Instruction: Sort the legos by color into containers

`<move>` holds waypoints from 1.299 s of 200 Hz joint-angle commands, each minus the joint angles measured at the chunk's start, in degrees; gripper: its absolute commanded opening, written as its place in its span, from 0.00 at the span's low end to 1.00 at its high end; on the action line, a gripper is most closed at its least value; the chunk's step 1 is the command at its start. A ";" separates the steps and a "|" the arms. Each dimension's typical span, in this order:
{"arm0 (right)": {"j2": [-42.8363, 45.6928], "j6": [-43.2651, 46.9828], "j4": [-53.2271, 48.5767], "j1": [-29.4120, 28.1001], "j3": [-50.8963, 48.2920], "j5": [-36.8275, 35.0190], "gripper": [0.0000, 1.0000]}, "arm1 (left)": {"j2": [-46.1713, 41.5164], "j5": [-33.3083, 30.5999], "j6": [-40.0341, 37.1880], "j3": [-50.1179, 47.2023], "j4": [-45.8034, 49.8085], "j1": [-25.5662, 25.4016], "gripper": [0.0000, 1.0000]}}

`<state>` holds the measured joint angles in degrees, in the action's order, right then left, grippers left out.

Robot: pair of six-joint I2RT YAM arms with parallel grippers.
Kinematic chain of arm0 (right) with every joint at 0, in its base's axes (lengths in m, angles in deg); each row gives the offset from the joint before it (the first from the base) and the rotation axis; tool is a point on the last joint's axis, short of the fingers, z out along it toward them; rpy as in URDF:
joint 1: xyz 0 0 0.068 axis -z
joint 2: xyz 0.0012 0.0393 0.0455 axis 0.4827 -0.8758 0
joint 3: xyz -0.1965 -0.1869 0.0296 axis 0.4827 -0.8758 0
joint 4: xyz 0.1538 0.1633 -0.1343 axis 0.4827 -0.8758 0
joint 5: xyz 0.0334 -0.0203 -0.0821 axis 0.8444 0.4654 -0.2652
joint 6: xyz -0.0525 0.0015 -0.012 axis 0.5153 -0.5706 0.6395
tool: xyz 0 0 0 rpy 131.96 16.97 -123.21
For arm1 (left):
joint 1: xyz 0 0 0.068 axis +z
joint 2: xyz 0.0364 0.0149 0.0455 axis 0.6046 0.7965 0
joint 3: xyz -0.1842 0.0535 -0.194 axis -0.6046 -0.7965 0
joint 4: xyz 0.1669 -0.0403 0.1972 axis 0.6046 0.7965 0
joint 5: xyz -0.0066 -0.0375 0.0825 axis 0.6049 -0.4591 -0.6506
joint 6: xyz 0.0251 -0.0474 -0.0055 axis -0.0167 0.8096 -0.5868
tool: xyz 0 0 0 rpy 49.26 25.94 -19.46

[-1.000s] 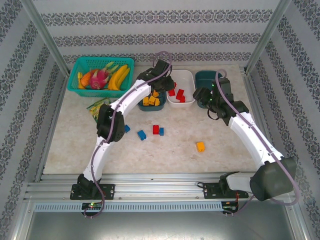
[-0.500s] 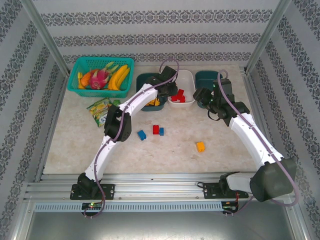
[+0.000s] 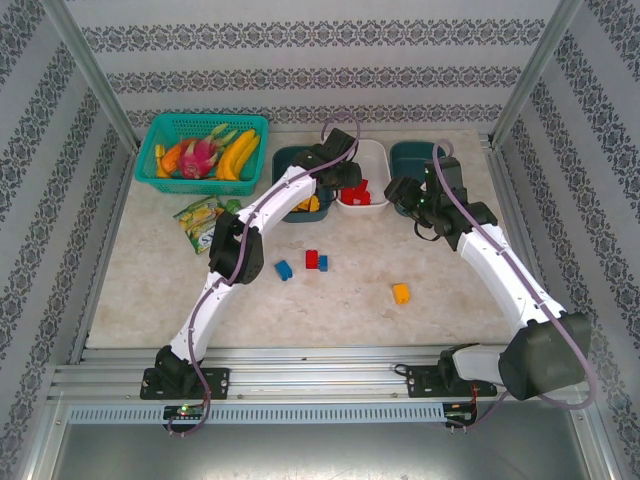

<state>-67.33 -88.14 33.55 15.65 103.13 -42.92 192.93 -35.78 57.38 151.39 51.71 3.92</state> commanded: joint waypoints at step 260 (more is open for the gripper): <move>-18.05 19.52 -10.80 -39.83 12.87 -2.70 0.68 | -88.98 -16.95 27.73 -81.36 21.17 -0.21 0.64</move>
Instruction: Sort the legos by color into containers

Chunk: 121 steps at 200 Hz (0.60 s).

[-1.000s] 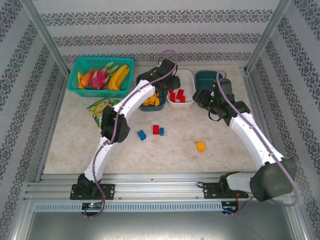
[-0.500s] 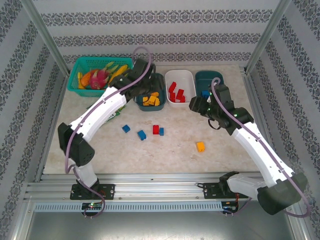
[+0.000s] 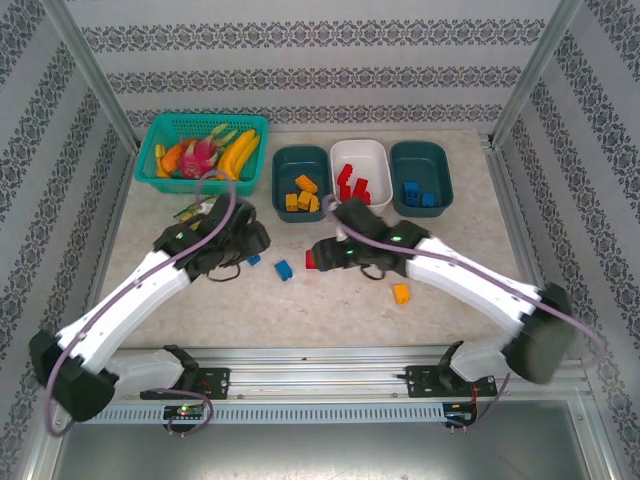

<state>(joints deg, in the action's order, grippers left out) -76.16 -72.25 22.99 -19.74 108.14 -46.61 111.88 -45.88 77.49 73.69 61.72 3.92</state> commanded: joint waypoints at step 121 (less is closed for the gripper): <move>-54.49 12.26 -13.02 -7.12 53.84 -4.74 0.80 | -38.75 -10.56 15.06 -7.83 28.51 -0.21 0.71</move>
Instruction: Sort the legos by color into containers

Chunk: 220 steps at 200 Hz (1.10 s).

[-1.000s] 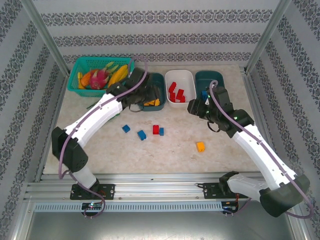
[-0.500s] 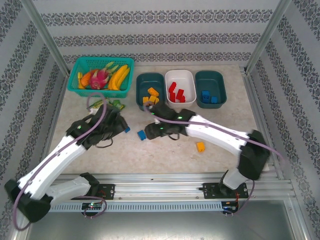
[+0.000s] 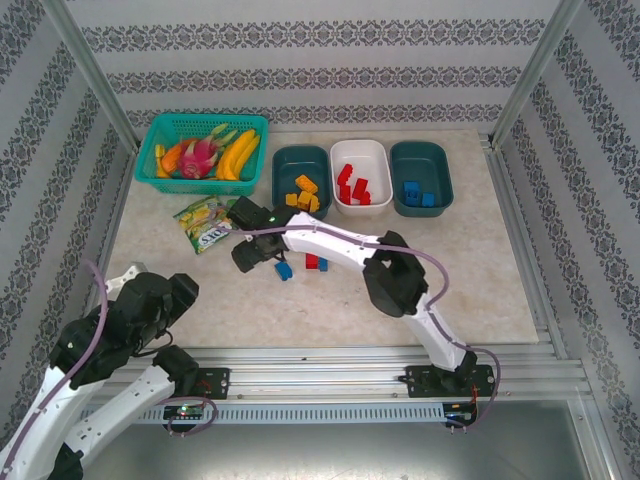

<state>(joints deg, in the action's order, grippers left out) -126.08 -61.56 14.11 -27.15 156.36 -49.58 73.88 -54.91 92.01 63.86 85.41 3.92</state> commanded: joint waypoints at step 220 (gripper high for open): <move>13.67 -3.87 -0.94 11.21 -2.26 -7.20 0.26 | 10.65 14.76 -16.73 4.45 -22.03 -0.21 0.84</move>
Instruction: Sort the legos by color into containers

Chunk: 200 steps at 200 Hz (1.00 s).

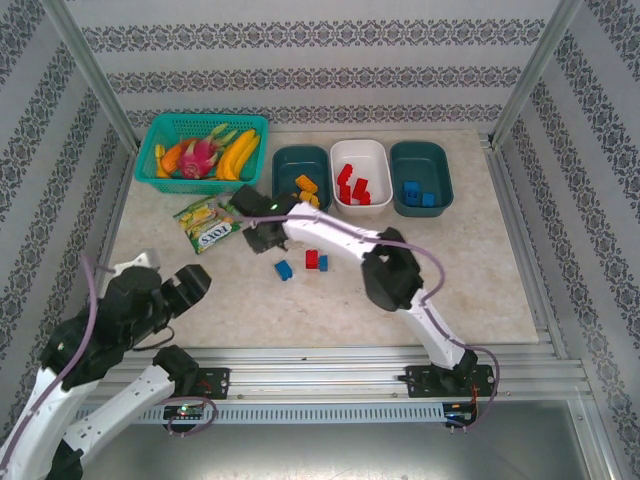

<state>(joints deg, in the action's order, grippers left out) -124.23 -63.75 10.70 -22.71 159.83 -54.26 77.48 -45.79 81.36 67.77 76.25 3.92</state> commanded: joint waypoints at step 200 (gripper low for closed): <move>-8.20 -11.40 -0.41 53.39 6.56 5.38 0.29 | 61.62 24.39 -15.07 26.38 -41.93 -0.21 0.88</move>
<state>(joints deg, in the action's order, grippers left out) -129.10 -72.64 13.35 29.25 161.49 -49.01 137.81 -23.35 67.77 91.90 36.78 3.92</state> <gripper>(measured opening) 0.329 0.883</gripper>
